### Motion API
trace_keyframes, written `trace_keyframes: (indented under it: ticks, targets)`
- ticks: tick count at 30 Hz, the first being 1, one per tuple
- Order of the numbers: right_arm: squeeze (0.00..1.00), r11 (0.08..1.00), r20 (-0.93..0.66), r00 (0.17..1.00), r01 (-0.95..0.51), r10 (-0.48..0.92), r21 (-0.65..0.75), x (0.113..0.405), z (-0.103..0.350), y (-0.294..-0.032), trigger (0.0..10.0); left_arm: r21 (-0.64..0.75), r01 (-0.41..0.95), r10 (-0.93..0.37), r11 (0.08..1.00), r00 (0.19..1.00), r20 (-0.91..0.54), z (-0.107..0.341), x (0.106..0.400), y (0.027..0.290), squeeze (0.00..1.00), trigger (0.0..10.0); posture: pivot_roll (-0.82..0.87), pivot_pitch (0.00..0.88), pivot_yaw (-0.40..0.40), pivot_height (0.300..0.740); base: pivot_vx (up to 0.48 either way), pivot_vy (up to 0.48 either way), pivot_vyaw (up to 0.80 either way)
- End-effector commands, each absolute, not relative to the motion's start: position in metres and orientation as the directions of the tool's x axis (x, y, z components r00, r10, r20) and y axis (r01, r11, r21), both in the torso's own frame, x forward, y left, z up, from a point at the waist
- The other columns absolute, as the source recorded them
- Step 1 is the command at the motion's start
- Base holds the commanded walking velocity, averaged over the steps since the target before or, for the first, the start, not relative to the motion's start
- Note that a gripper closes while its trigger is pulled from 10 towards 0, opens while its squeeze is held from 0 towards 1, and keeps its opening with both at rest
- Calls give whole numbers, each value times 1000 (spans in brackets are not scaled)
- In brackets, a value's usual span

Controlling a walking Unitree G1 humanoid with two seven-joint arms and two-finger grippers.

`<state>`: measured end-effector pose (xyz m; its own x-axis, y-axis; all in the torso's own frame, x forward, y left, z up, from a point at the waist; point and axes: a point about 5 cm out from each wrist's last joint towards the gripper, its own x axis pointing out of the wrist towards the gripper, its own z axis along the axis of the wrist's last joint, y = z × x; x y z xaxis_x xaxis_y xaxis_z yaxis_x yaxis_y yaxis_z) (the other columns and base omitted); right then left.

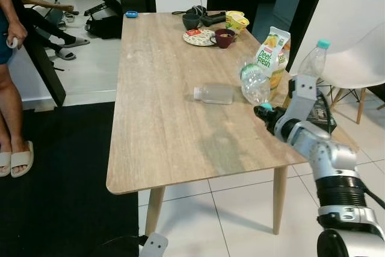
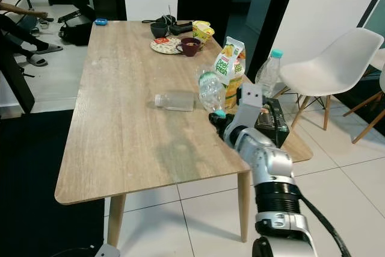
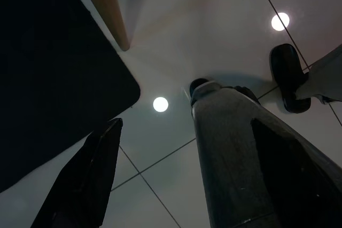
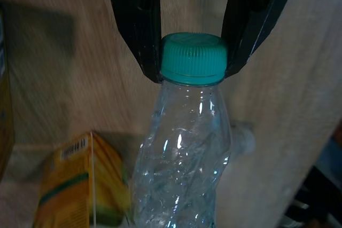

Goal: Restocking fridge

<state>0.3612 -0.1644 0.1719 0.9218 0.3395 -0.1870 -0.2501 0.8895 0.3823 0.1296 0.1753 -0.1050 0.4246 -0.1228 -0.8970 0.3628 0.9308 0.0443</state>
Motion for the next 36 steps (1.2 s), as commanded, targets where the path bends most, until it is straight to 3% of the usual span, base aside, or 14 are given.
trace_keyframes:
  ticks: [1,8,10,12,14,16,17,18,19,20,36]
  targets:
    - [0,862,-58,916,-351,397,367,359,192,-169,10000,-4,365,-138,931,342,-929,-113,107,170,0,10000,44,0,-78,740,0,0,0]
    - [0,771,93,853,-506,514,387,348,207,-173,10000,-5,364,-138,931,342,-930,-113,107,171,0,10000,46,0,-76,740,0,0,0]
    - [0,681,202,762,-643,615,351,334,217,-173,10000,-5,364,-139,931,342,-929,-113,107,171,0,10000,45,0,-71,740,0,0,0]
    - [0,659,222,738,-672,638,339,331,218,-173,10000,-6,365,-139,931,342,-929,-113,107,171,0,10000,45,0,-71,740,0,0,0]
    - [0,545,273,615,-786,740,292,313,222,-172,10000,-5,365,-139,931,343,-929,-112,108,171,0,10000,46,0,-71,740,0,0,0]
    - [0,504,277,571,-817,773,278,306,222,-171,10000,-4,365,-139,931,343,-929,-112,108,172,0,10000,46,0,-69,740,0,0,0]
    - [0,445,269,505,-859,820,254,297,222,-169,10000,-4,365,-139,931,343,-929,-112,108,172,0,10000,45,0,-68,740,0,0,0]
    - [0,445,269,505,-859,820,254,297,222,-169,10000,-4,365,-139,931,343,-929,-112,108,172,0,10000,45,0,-68,740,0,0,0]
    - [0,357,251,412,-904,876,237,284,221,-166,10000,-3,366,-138,931,343,-929,-112,108,173,0,10000,44,0,-69,740,0,0,0]
    - [0,332,237,386,-913,892,236,280,219,-165,10000,-3,366,-138,931,343,-929,-112,108,173,0,10000,44,0,-68,740,0,0,0]
    - [0,243,-147,220,-956,964,163,251,189,-177,10000,-9,369,-145,929,343,-928,-112,109,172,0,10000,44,0,-66,740,0,0,0]
